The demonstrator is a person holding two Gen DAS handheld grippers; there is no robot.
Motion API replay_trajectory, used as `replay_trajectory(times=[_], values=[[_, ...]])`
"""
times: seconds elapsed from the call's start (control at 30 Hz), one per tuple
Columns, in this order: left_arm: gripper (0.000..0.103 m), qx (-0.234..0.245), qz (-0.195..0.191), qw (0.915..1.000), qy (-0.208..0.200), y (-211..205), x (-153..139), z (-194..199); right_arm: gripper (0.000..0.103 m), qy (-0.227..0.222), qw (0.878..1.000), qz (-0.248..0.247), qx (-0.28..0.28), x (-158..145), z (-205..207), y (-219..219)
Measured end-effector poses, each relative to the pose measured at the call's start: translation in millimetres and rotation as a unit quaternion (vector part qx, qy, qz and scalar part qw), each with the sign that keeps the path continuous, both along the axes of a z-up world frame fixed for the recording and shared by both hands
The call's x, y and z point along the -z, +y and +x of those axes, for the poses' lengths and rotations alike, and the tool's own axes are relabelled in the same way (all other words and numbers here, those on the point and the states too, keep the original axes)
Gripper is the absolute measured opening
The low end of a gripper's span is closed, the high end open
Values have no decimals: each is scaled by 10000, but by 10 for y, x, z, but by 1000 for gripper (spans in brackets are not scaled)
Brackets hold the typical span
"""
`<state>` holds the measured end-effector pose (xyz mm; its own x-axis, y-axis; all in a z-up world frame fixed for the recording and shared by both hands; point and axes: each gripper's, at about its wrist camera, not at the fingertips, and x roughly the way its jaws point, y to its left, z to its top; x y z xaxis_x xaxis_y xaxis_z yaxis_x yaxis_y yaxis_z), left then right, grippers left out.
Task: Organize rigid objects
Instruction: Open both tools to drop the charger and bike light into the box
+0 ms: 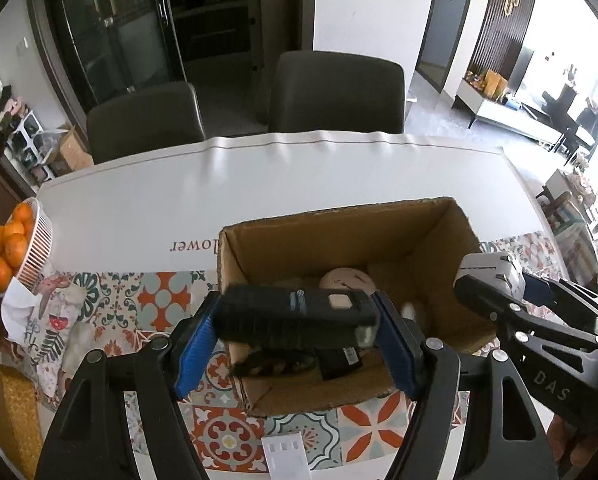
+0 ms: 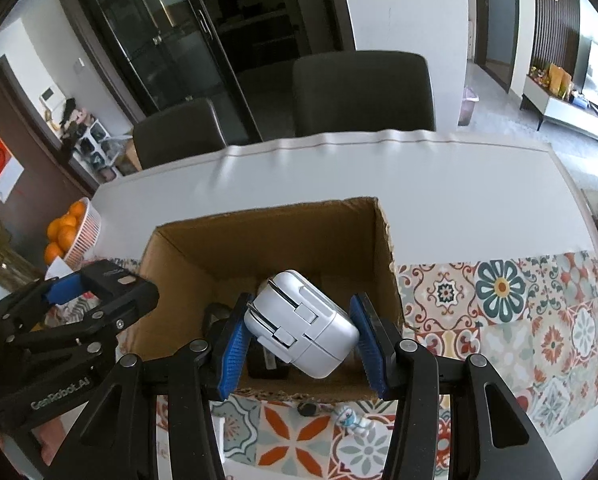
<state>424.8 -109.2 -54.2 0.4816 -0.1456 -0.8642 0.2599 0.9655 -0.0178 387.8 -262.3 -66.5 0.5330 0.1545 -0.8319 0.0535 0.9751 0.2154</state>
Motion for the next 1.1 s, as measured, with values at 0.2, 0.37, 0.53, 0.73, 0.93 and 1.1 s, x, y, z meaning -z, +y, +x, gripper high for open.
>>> replay_trajectory(times=[0.2,0.37,0.53,0.73,0.93,1.1], values=[[79,-118,177,9998,-21,28,51,13,49,102,9999,-41,-12,92,49,17],[85,-380,384,9981,-296,146,-16,-69,50,110,9999,-89,-86,104,78,79],[88,-598,447,9964,-392,287,-61,-154,72,56,9997,-221,-44,55,101,138],[88,-724,462,9949,-521,407,-114,-324,73,-164,9988,-468,23,-82,-85,233],[89,-758,402,9947,-568,491,-129,-564,73,-415,9971,-628,103,-194,-386,314],[89,-744,339,9952,-530,538,-104,-771,73,-564,9962,-653,86,-226,-627,368]])
